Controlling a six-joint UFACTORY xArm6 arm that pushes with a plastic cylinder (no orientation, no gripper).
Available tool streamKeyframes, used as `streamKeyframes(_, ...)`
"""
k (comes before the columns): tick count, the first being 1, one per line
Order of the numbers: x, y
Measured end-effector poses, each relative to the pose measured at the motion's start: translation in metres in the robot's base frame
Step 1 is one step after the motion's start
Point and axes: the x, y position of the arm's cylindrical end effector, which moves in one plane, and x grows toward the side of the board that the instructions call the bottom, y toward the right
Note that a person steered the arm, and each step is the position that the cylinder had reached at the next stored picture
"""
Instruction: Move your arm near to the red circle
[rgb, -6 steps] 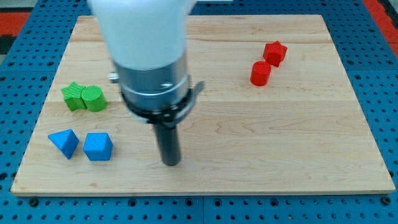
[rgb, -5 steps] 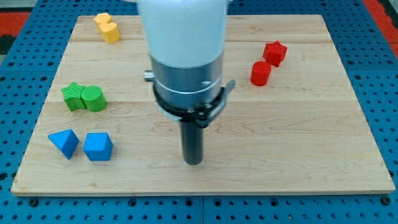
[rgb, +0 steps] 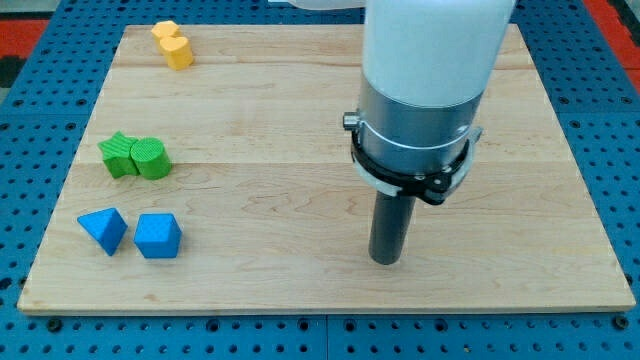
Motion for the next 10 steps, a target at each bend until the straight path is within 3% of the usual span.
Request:
streamKeyframes(6, -0.001, 0.04)
streamKeyframes(8, -0.046, 0.085)
streamKeyframes(10, -0.069, 0.094)
